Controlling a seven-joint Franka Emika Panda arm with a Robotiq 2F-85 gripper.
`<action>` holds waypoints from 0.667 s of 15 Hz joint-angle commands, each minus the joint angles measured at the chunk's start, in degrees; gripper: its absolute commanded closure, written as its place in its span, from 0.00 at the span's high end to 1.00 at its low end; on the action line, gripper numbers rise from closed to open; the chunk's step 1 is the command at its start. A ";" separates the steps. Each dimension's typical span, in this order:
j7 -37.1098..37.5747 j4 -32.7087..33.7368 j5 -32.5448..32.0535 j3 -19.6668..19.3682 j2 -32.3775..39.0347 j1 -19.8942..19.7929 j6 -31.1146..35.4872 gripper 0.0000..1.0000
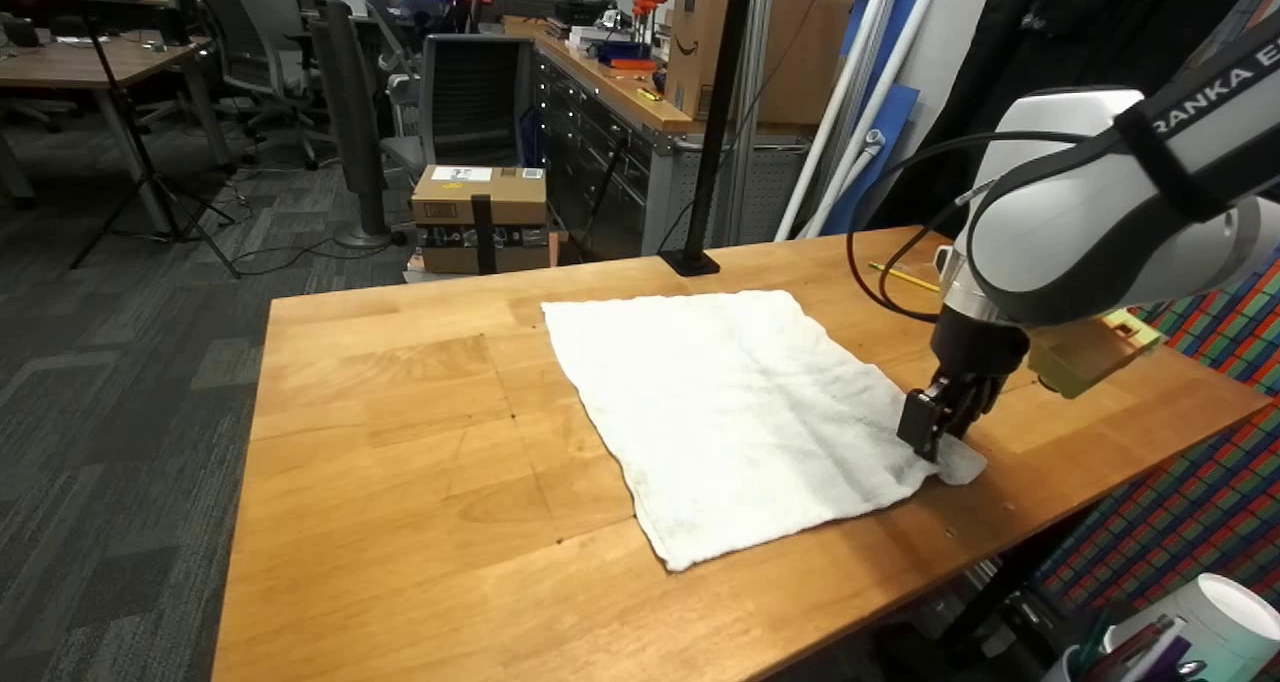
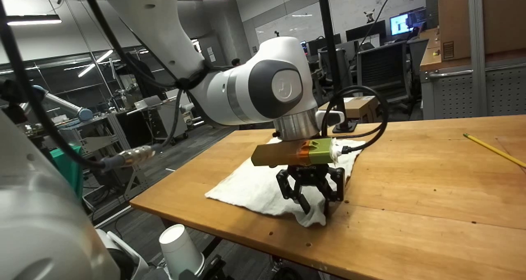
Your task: Fold the cloth on the table
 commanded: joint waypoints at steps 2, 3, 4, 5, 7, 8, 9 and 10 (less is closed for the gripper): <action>-1.14 -0.74 -0.54 0.84 -1.56 0.24 -0.10 0.07; -1.03 -0.60 -0.85 1.18 -1.87 0.40 -0.64 0.04; -0.96 -0.51 -1.22 1.55 -2.13 0.59 -1.08 0.02; -1.12 -0.10 -1.43 1.98 -2.10 0.91 -1.66 0.05; -1.29 -0.07 -2.18 3.16 -2.61 1.68 -2.46 0.07; -1.44 0.27 -2.58 3.85 -2.71 2.20 -2.89 0.07; -1.61 0.74 -3.22 4.62 -2.69 2.81 -3.28 0.07; -1.96 1.31 -3.65 5.28 -2.75 3.43 -3.79 0.07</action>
